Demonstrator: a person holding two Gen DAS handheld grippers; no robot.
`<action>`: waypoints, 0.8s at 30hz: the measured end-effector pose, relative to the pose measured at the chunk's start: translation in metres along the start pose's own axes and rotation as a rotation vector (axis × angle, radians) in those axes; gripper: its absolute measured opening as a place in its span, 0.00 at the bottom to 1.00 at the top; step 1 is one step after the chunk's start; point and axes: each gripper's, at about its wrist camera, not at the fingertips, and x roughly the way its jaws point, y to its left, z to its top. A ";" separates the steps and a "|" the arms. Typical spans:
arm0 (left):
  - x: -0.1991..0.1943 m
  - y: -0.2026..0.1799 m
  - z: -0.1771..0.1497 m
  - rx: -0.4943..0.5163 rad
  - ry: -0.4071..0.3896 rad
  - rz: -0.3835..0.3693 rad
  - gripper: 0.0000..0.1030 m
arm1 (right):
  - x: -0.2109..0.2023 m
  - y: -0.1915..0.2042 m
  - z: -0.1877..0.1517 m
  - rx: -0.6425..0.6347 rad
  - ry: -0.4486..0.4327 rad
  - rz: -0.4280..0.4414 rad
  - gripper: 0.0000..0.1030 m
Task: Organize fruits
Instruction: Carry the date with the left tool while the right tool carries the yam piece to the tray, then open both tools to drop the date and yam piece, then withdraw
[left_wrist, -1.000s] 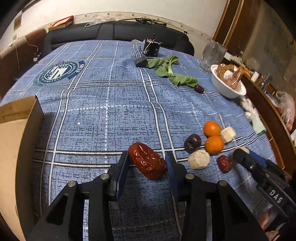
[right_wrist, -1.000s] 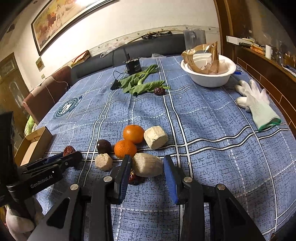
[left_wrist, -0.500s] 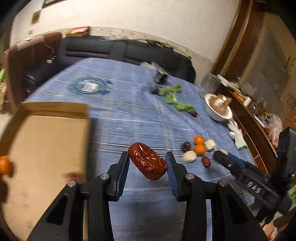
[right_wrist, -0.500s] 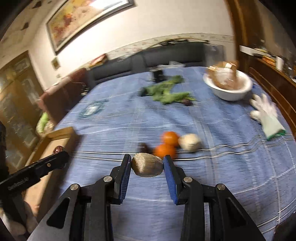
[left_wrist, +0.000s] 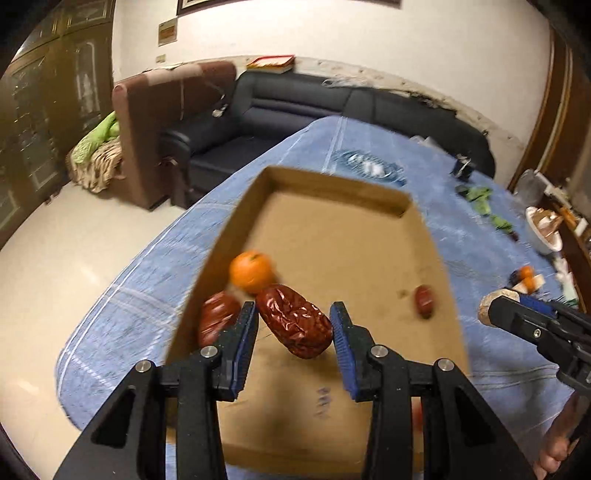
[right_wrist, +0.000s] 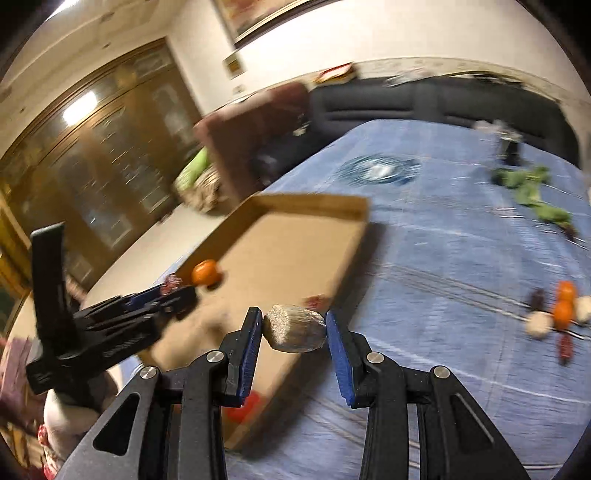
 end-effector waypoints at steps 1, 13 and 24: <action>0.002 0.003 -0.002 -0.001 0.011 0.007 0.38 | 0.007 0.008 -0.001 -0.020 0.011 0.006 0.39; 0.016 0.009 -0.013 0.019 0.043 0.036 0.38 | 0.069 0.042 -0.019 -0.126 0.143 -0.012 0.39; -0.006 0.020 -0.006 -0.046 0.000 0.026 0.54 | 0.065 0.044 -0.019 -0.106 0.128 0.007 0.40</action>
